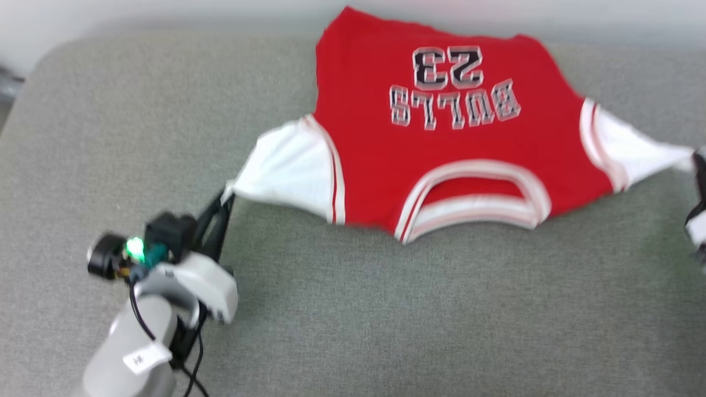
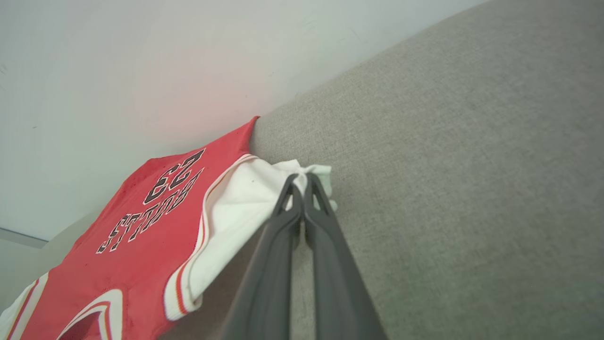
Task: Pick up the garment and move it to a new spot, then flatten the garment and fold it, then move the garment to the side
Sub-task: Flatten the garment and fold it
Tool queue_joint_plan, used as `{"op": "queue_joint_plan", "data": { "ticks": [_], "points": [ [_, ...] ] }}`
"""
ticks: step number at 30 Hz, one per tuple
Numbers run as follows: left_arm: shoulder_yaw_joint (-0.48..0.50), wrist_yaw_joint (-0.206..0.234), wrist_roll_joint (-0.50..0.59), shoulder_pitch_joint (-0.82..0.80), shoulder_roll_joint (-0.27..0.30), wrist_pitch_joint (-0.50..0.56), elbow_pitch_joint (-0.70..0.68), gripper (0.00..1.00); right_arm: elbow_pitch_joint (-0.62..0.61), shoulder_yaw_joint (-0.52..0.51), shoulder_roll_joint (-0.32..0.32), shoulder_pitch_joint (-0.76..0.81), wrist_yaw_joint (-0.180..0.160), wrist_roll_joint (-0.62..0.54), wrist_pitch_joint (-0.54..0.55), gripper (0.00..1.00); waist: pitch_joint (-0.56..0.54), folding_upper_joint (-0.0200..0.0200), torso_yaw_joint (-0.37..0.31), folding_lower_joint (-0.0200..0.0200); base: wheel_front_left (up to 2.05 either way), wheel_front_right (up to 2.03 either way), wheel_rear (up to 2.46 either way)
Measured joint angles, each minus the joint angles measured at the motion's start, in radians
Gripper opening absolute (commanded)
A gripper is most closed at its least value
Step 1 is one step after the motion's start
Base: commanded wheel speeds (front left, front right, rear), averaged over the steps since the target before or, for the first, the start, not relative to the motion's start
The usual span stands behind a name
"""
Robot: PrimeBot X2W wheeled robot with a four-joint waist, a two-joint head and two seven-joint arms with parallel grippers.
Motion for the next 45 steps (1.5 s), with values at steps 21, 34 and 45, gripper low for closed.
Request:
{"op": "queue_joint_plan", "data": {
  "ticks": [21,34,45],
  "points": [
    [-0.03,-0.029,-0.058,0.359,0.061,0.058,-0.043,0.0,-0.317,-0.04,0.001,0.519,0.0,0.066,0.354,0.0,-0.247,0.0,-0.012,0.0001,0.0,0.0,0.0],
    [-0.036,-0.035,-0.134,0.544,0.15,0.198,-0.277,0.0,-0.543,-0.187,0.047,0.737,0.0,0.057,0.677,0.0,-0.286,0.0,-0.006,0.0002,0.0,0.0,0.0],
    [-0.06,-0.026,-0.183,0.526,0.179,0.4,-0.534,0.0,-0.686,-0.218,0.039,0.676,-0.001,0.012,0.896,1.0,-0.216,0.0,0.02,0.0003,0.0,0.0,0.0]
  ]
}}
